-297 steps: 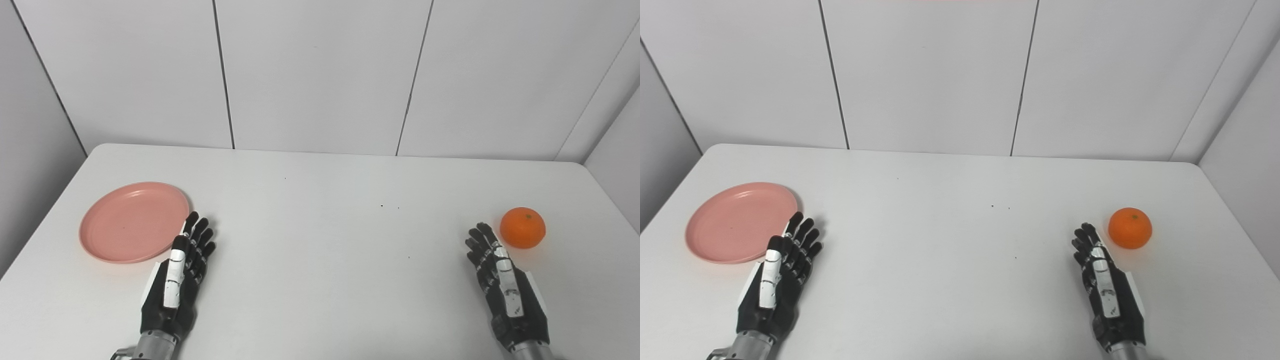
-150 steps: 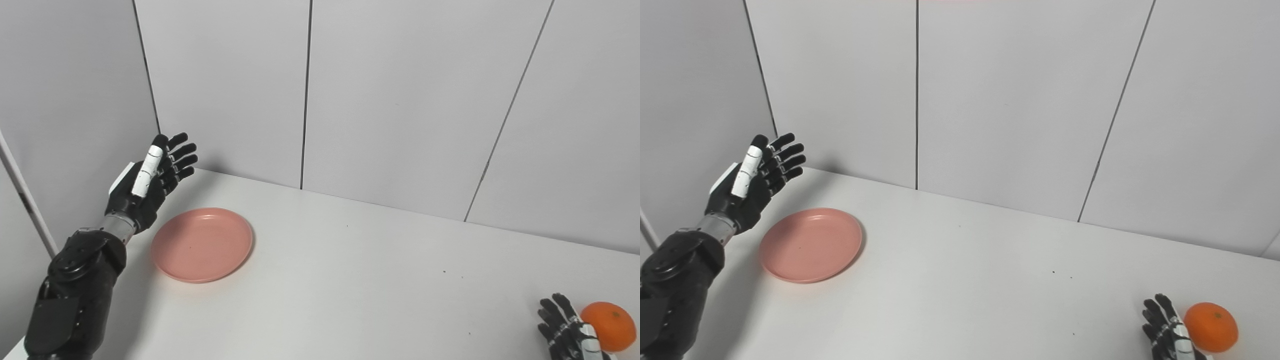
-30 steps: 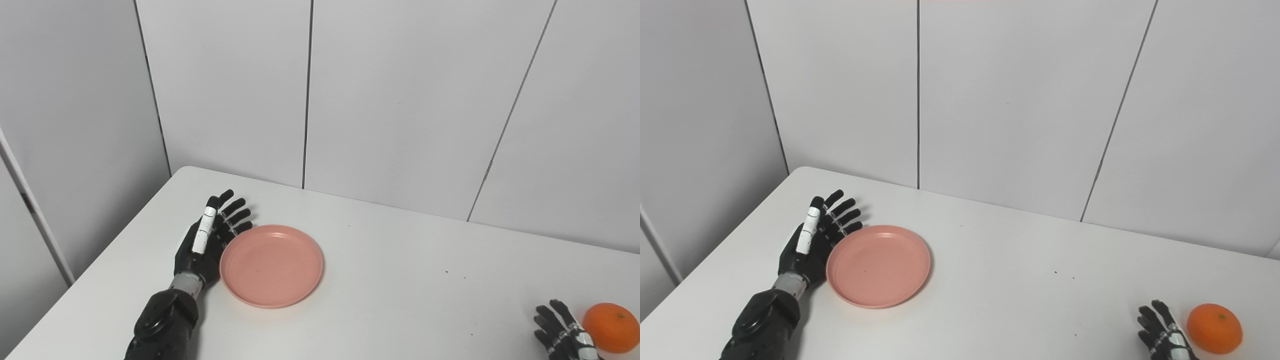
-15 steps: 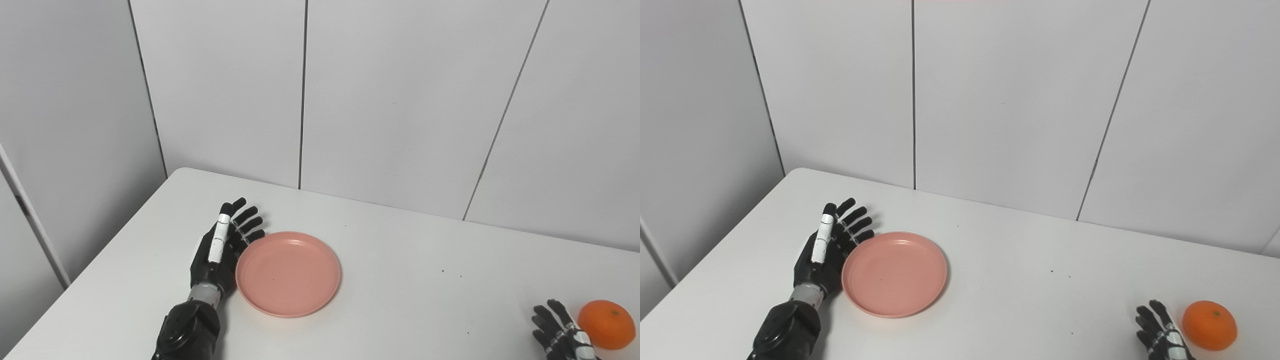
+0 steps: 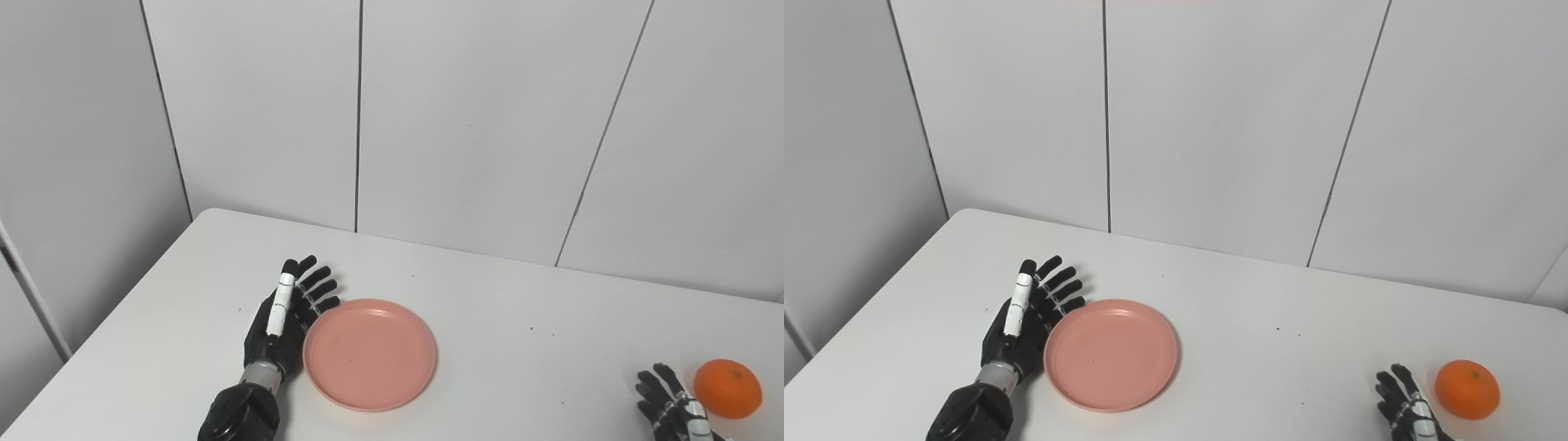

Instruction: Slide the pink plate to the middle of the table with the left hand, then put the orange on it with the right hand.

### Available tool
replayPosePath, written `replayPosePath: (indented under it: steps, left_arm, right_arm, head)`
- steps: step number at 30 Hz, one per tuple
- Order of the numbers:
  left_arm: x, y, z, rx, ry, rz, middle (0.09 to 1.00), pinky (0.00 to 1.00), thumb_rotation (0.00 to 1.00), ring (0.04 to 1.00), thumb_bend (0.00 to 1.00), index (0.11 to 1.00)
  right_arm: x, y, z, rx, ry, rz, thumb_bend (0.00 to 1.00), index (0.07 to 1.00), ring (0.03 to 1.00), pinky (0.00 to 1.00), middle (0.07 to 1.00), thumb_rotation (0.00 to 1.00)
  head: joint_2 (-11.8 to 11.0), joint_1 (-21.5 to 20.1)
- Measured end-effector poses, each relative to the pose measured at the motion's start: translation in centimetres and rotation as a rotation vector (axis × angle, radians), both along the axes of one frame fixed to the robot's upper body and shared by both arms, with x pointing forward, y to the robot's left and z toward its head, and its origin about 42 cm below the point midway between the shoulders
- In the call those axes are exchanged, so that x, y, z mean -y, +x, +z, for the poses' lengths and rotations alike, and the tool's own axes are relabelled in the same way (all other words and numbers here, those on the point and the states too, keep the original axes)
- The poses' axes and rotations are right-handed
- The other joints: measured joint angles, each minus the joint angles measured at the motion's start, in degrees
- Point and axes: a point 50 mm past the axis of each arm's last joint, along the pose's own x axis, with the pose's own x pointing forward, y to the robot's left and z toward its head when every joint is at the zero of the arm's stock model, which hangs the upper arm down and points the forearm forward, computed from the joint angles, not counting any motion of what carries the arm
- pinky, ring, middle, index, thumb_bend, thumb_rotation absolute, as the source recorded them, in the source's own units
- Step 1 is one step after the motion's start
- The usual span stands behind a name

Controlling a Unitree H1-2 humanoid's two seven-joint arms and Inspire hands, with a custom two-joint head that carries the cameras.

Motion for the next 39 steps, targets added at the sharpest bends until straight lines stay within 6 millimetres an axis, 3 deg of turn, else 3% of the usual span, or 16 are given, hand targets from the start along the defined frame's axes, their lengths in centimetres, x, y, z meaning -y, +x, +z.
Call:
replayPosePath:
  steps: [15, 20, 30, 39]
  left_arm:
    - [4.3, -0.3, 0.6, -0.026, -0.07, 0.022, 0.783, 0.75, 0.67, 0.764, 0.86, 0.809]
    - [5.0, -0.5, 0.6, -0.023, -0.061, 0.026, 0.803, 0.78, 0.7, 0.791, 0.81, 0.836]
    - [6.1, -0.6, 0.3, -0.008, -0.056, 0.059, 0.802, 0.78, 0.67, 0.799, 0.8, 0.822]
    - [6.4, -0.6, 0.3, -0.009, -0.067, 0.064, 0.797, 0.77, 0.66, 0.8, 0.78, 0.815]
  right_arm:
    - [-0.7, 0.1, 0.0, -0.003, -0.021, -0.002, 0.78, 0.911, 0.923, 0.95, 0.887, 0.92]
    - [-1.1, 0.0, 0.0, 0.001, -0.017, -0.002, 0.77, 0.913, 0.924, 0.95, 0.884, 0.91]
    - [-1.9, 0.0, 0.0, 0.004, -0.008, 0.004, 0.82, 0.907, 0.915, 0.95, 0.871, 0.89]
    - [-3.6, 0.0, 0.1, 0.01, 0.0, -0.004, 0.81, 0.885, 0.905, 0.93, 0.862, 0.89]
  head:
    - [0.9, -2.6]
    - [1.4, -4.1]
    - [1.9, -6.0]
    - [2.9, -7.8]
